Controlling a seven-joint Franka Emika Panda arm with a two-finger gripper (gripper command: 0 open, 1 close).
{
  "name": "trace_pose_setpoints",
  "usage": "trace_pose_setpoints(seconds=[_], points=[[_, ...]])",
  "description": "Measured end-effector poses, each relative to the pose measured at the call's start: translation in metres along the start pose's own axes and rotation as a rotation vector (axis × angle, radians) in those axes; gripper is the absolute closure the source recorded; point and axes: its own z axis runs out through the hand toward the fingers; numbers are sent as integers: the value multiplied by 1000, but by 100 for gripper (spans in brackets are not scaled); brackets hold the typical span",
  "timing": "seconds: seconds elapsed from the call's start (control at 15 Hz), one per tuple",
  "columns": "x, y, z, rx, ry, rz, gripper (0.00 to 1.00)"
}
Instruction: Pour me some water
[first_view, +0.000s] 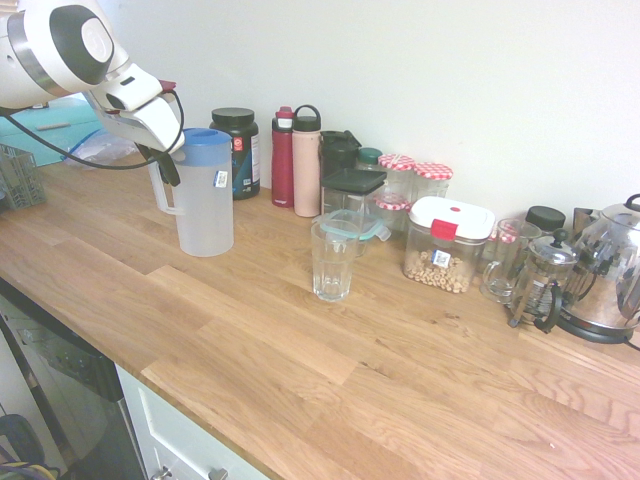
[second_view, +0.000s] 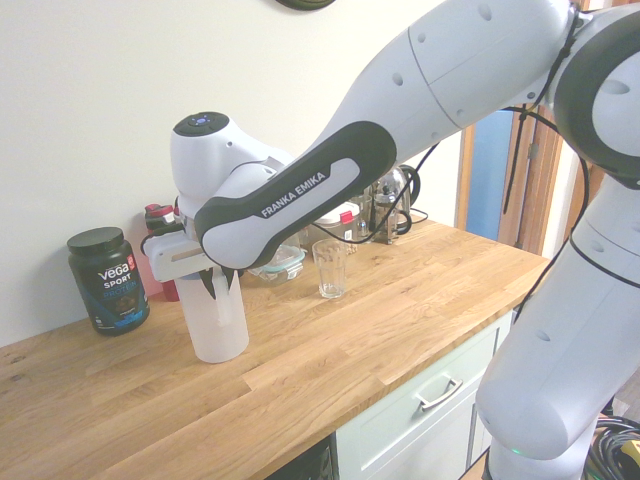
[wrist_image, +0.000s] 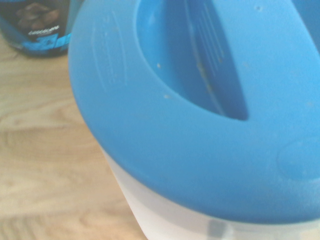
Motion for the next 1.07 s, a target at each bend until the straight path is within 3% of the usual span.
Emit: trace_pose_setpoints(seconds=[0.33, 0.53, 0.67, 1.07], points=[[44, 61, -62, 13, -17, -153, 100], [87, 112, -86, -22, -144, -304, 100], [122, 149, -97, 7, -203, -411, 100], [218, 262, -64, 108, -290, -685, 100]])
